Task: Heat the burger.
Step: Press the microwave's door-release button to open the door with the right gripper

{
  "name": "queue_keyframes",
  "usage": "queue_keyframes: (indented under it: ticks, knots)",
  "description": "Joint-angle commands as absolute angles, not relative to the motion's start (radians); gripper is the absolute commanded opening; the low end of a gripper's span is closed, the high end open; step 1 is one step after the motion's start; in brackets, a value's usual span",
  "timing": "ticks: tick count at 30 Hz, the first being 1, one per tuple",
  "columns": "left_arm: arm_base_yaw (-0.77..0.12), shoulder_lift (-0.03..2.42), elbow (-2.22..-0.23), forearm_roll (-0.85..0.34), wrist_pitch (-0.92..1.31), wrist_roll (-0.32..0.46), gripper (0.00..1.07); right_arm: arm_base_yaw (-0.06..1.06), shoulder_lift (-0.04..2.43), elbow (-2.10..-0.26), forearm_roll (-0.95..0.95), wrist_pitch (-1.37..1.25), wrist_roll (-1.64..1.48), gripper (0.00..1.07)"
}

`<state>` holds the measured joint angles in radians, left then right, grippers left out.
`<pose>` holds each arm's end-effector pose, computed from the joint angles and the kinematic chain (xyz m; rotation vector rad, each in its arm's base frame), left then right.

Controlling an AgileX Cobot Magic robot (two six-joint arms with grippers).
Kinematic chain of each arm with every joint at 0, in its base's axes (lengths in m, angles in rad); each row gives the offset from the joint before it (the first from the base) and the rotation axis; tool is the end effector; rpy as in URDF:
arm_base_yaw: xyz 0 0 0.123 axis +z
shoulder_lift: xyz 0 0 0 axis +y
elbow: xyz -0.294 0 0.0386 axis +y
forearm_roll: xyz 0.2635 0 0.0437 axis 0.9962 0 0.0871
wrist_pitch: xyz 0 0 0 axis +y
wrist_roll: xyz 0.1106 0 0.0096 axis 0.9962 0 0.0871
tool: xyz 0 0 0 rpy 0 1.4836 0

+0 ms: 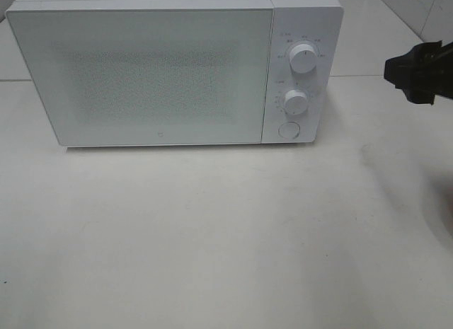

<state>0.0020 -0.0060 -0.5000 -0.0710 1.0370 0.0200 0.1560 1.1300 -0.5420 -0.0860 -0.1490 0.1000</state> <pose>0.0152 -0.0068 0.2782 0.0206 2.0132 -0.0705 0.2538 0.0413 0.2572 -0.1442 1.9198 0.1269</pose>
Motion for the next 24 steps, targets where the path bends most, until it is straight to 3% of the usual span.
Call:
queue_keyframes:
  ticks: [1, 9, 24]
  knots:
    - [-0.001, -0.034, -0.496, -0.073, 1.027, 0.015, 0.98, 0.155, 1.183, -0.548, -0.045, -0.258, 0.052, 0.75]
    - [-0.001, -0.034, -0.496, -0.073, 1.027, 0.015, 0.98, 0.18, 1.282, -0.47, 0.123, -0.5, -0.035, 0.75]
    - [-0.001, -0.034, -0.496, -0.073, 1.027, 0.015, 0.98, 0.469, 1.445, -0.383, 0.549, -0.868, -0.271, 0.75]
